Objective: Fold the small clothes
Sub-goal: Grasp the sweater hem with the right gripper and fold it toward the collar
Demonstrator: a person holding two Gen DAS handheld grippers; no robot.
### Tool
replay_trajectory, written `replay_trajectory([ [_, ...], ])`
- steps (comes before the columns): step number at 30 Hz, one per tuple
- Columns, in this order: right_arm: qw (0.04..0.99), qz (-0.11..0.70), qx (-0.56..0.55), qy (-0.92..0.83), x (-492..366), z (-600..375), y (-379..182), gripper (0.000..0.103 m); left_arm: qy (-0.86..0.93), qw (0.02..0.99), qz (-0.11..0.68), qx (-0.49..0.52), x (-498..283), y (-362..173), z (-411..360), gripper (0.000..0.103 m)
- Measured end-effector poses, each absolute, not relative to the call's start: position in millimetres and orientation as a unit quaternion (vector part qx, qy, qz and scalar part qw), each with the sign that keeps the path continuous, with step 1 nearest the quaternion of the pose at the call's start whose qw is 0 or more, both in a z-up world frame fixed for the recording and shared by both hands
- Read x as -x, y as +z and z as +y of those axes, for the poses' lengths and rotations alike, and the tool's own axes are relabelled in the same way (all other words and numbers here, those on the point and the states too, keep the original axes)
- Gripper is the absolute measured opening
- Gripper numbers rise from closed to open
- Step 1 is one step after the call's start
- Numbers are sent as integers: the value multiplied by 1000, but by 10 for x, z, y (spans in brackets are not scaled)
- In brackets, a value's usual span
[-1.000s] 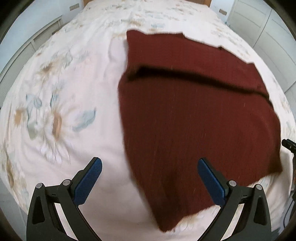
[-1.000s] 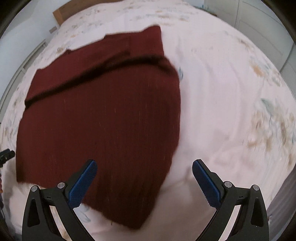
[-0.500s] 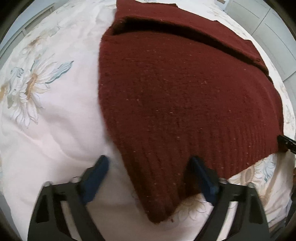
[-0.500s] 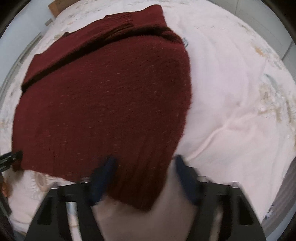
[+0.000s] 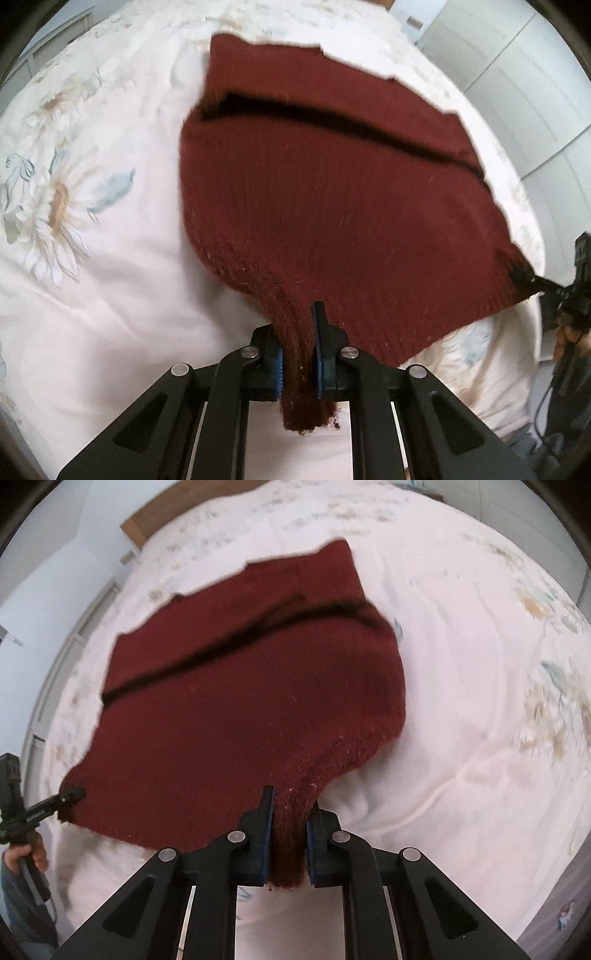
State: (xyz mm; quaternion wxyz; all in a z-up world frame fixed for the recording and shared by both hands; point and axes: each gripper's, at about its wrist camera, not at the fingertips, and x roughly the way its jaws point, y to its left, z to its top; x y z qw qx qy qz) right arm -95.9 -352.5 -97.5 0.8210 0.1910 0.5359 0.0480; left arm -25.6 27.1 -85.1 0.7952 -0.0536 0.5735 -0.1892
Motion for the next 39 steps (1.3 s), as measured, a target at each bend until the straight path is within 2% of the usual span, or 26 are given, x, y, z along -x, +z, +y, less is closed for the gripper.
replay_trajectory([
  [7, 847, 488, -204, 56, 636, -3583, -499, 13, -200, 816, 533, 95, 23, -411, 503, 10],
  [14, 882, 440, -164, 34, 233, -3581, -111, 12, -191, 837, 499, 117, -429, -65, 670, 10],
  [24, 899, 408, -159, 2, -772, -3727, 54, 12, -151, 862, 470, 115, -1335, 205, 654, 10],
  [30, 886, 438, -148, -12, -1396, -3786, -160, 12, -127, 856, 492, 99, -1940, 7, 586, 10],
  [39, 846, 506, -167, -26, -1920, -3808, -834, 13, -78, 848, 524, 12, -2365, -724, 308, 11],
])
